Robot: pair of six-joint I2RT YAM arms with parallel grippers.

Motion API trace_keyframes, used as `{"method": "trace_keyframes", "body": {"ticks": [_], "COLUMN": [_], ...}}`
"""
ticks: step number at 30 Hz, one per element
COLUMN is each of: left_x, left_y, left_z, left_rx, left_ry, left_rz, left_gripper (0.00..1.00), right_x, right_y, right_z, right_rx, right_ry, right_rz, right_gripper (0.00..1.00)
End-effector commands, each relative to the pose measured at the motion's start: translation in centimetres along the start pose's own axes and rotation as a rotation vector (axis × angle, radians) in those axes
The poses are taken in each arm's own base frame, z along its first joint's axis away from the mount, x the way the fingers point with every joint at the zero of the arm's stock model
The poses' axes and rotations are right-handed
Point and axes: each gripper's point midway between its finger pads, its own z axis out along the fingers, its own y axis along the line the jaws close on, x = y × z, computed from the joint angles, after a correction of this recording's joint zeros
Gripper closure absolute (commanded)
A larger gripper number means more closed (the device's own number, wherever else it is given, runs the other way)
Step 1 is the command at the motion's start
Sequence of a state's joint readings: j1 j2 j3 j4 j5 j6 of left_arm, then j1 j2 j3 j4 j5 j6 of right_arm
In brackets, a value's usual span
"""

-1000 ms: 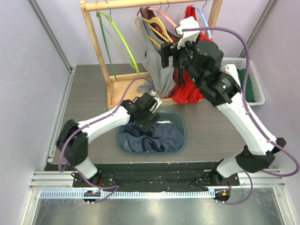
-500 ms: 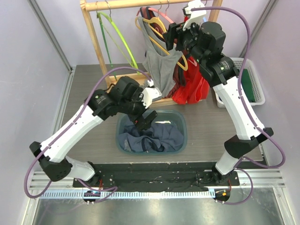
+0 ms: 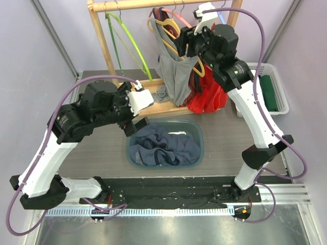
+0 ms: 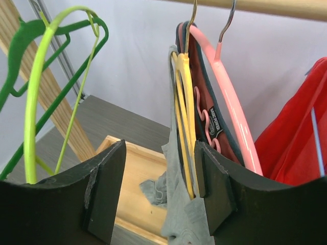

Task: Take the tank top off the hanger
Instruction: Pick up the hanger from the clothesline.

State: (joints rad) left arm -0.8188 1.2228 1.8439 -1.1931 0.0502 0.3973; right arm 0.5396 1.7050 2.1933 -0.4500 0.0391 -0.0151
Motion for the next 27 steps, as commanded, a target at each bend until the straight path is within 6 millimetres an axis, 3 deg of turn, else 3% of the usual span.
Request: {"method": "trace_keyframes", "body": {"ticks": [1, 7, 15, 17, 18, 21, 23, 27], "left_x": [-0.4, -0.4, -0.7, -0.7, -0.6, -0.3, -0.1, -0.1], "left_y": [3.7, 6.6, 7.8, 7.6, 7.6, 7.8, 7.8, 7.9], "left_z": [-2.4, -4.7, -4.0, -3.6, -3.1, -2.5, -2.1, -2.0], "left_rx": [-0.204, -0.374, -0.417, -0.399, -0.396, -0.402, -0.402, -0.401], "left_ry": [-0.017, -0.026, -0.021, -0.021, -0.013, 0.007, 0.017, 0.015], "left_rz": [0.063, 0.089, 0.065, 0.064, 0.063, 0.064, 0.062, 0.050], "left_gripper": [0.00, 0.00, 0.00, 0.00, 0.00, 0.00, 0.00, 0.00], "right_x": [1.6, 3.8, 5.8, 4.9, 4.2, 1.3, -0.2, -0.7], "right_y": [0.1, -0.7, 0.4, 1.0, 1.2, 1.8, 1.7, 1.2], "right_z": [1.6, 3.1, 3.4, 2.8, 2.5, 1.5, 1.1, 1.1], "right_rx": [-0.007, 0.013, -0.049, -0.079, -0.094, -0.125, -0.124, -0.112], "right_ry": [0.025, 0.066, 0.110, 0.093, 0.080, 0.020, -0.014, -0.024], "right_rz": [0.013, 0.030, 0.038, 0.044, 0.044, 0.052, 0.050, 0.043], "right_gripper": [0.37, 0.37, 0.45, 0.40, 0.32, 0.24, 0.24, 0.23]}}
